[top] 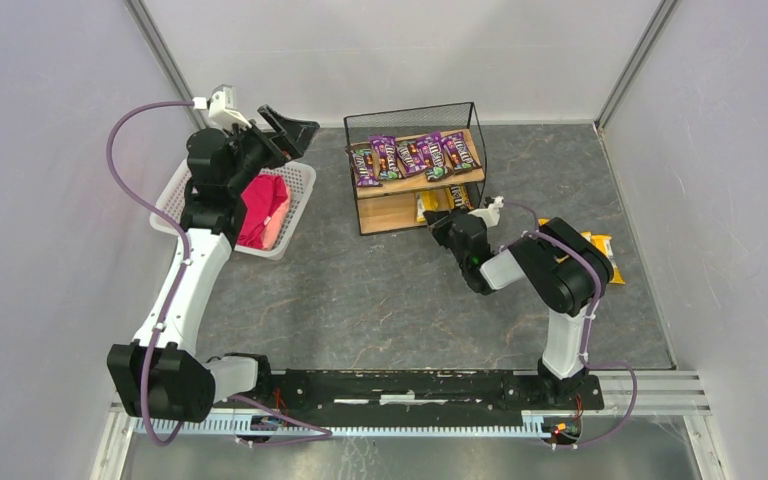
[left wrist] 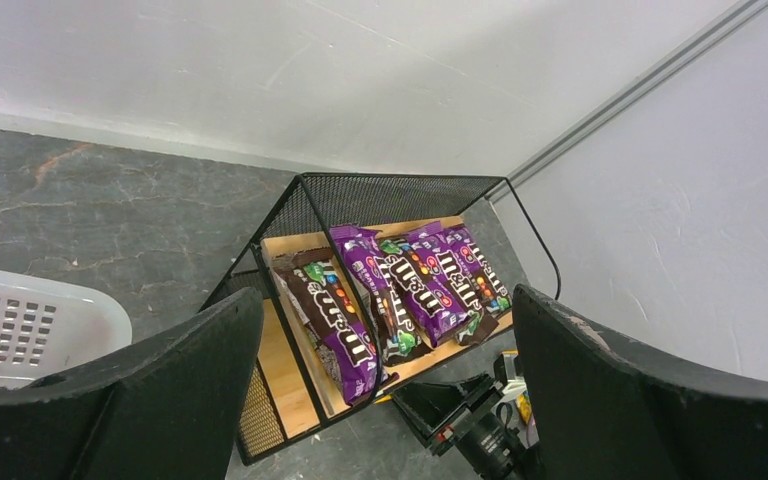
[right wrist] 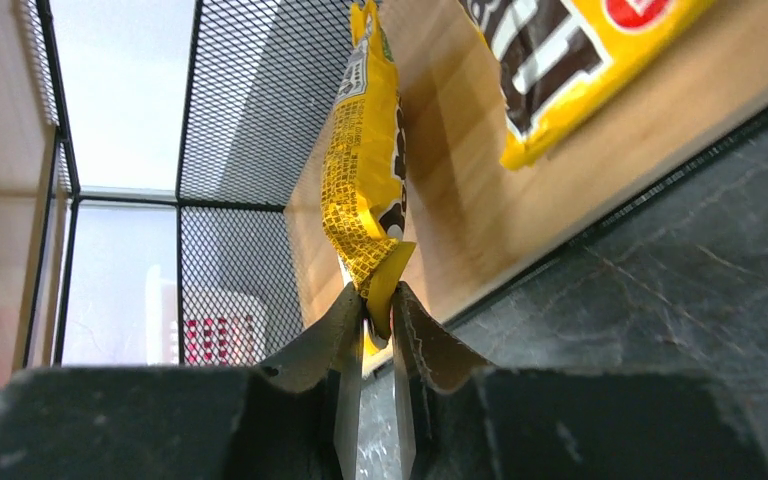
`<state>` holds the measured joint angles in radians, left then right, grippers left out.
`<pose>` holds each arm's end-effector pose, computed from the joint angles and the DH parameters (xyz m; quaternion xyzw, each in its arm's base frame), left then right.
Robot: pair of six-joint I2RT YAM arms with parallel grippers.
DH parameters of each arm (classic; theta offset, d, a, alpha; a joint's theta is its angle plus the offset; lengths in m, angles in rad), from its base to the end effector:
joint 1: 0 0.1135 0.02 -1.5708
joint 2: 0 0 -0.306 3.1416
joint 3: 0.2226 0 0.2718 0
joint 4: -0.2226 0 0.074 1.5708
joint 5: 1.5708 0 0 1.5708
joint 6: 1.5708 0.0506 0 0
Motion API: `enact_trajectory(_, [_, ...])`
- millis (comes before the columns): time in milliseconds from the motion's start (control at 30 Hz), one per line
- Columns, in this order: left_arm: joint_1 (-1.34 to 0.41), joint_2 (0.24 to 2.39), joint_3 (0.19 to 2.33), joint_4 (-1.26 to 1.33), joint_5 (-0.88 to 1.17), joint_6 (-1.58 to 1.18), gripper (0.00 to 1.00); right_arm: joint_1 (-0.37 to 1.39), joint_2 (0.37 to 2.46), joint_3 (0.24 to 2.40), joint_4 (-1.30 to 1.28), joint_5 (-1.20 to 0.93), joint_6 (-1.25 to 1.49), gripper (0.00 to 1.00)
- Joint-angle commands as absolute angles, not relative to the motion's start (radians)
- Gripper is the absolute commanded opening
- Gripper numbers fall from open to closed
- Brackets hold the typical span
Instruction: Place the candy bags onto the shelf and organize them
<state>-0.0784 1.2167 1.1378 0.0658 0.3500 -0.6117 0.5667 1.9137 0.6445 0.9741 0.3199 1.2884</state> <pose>0.3021 -0.0411 0.4378 -0.0667 0.7083 -0.3506 0.6090 0.3255 0.1883 0.1309 0.3688 0.7086 0.3936 0.4550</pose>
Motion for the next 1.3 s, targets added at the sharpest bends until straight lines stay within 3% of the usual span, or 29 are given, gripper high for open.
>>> enact_trajectory(0, [-0.068,1.219,1.138,0.133,0.38,-0.651,1.0,0.557,1.944,0.707,0.962,0.352,1.265,0.21])
enact_trajectory(200, [-0.068,1.222,1.138,0.133,0.381,-0.653,1.0,0.541,1.968,0.729,0.937,0.356,1.274,0.2])
enact_trajectory(600, [-0.065,1.224,1.136,0.138,0.385,-0.658,1.0,0.511,1.975,0.721,0.939,0.329,1.267,0.3])
enact_trajectory(767, [-0.066,1.226,1.135,0.138,0.384,-0.658,1.0,0.509,1.953,0.71,0.931,0.312,1.247,0.5])
enact_trajectory(1000, [-0.065,1.228,1.135,0.138,0.383,-0.658,1.0,0.506,1.831,0.62,0.862,0.249,1.184,0.69])
enact_trajectory(1100, [-0.065,1.227,1.135,0.138,0.382,-0.657,1.0,0.499,1.723,0.54,0.815,0.224,1.13,0.75])
enact_trajectory(1267, [-0.067,1.22,1.134,0.138,0.377,-0.653,1.0,0.457,1.504,0.424,0.636,0.144,0.891,0.75])
